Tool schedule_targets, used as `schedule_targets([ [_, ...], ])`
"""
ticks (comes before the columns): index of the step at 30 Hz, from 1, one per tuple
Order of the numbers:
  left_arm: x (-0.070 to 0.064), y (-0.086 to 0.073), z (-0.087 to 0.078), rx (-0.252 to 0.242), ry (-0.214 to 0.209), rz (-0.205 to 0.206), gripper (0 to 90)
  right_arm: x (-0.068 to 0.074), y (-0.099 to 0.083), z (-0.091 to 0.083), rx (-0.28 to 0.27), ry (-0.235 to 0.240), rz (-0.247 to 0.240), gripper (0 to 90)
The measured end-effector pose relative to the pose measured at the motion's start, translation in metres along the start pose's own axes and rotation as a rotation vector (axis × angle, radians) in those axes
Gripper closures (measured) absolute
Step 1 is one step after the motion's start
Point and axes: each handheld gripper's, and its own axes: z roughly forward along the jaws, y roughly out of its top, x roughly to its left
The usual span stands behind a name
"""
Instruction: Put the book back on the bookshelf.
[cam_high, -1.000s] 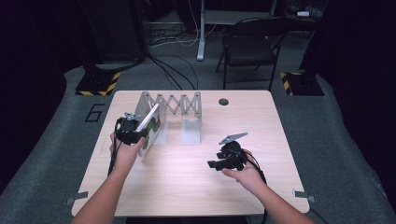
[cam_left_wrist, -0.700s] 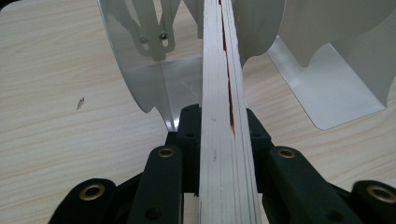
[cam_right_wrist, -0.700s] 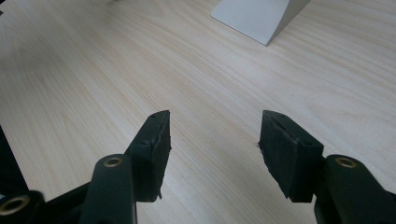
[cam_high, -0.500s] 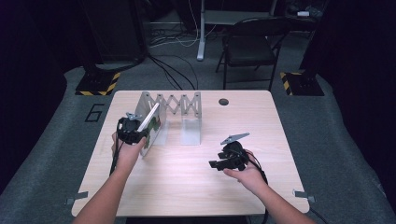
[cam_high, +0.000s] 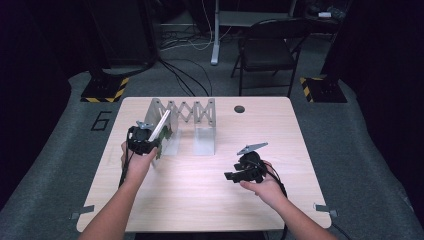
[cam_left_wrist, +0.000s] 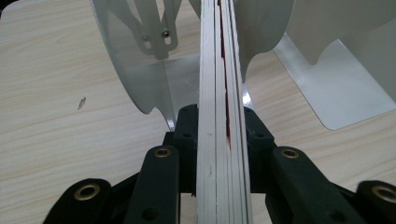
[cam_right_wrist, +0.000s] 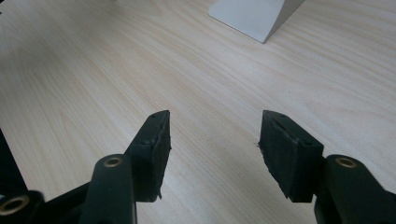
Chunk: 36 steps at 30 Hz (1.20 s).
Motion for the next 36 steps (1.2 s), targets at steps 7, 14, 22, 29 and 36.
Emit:
schedule_targets([
  [7,-0.001,0.001,0.001,-0.012,0.0,-0.016,72.4,0.0,-0.001,0.002,0.001,-0.002,-0.004,43.2],
  [14,0.0,0.001,-0.001,-0.005,0.002,-0.001,71.9,0.0,-0.001,0.002,-0.003,-0.004,-0.005,43.2],
  [22,0.0,0.001,-0.003,-0.019,0.004,0.006,69.3,0.0,-0.001,0.001,-0.003,-0.001,-0.003,43.2],
  [29,0.001,0.001,-0.01,-0.046,0.005,-0.001,66.9,0.0,-0.001,0.003,-0.009,-0.004,-0.008,43.1],
  [36,0.003,0.003,-0.019,-0.072,0.003,-0.002,63.5,0.002,0.0,0.003,-0.002,-0.002,0.0,43.1],
])
